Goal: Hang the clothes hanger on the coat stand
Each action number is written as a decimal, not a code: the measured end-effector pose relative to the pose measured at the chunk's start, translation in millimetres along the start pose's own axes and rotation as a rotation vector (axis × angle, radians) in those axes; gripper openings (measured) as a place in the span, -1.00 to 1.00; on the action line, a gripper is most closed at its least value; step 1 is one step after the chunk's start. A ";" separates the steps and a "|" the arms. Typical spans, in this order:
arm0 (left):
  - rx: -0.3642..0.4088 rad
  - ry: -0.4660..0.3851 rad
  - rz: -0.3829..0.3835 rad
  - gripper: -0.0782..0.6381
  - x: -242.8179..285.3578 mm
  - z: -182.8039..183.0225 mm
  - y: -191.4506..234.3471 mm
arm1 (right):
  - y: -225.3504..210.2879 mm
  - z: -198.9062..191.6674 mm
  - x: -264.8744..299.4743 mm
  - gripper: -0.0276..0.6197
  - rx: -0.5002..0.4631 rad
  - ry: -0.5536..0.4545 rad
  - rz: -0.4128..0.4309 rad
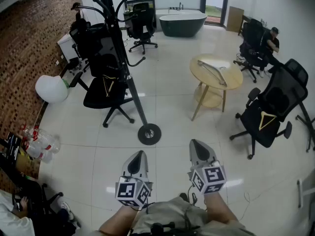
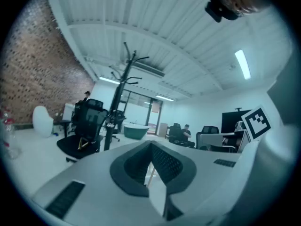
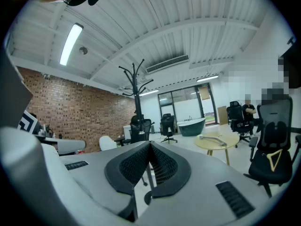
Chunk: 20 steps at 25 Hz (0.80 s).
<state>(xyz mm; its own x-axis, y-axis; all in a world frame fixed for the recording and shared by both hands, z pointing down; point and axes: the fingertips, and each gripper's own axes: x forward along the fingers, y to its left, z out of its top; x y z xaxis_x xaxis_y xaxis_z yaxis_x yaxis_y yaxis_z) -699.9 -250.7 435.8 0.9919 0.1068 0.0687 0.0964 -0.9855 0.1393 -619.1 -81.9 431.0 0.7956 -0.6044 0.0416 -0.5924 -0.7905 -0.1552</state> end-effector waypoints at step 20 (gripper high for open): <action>0.129 0.069 -0.225 -0.75 370.0 -51.4 -213.4 | -341.9 15.0 90.9 -0.96 -0.089 0.009 -0.275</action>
<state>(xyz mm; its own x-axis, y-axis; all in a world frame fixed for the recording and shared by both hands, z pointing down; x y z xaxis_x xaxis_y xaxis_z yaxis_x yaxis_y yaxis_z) -357.7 5.8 482.3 0.9368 0.3291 0.1184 0.3277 -0.9442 0.0319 -342.3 135.0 473.0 0.9269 -0.3670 0.0792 -0.3640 -0.9301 -0.0498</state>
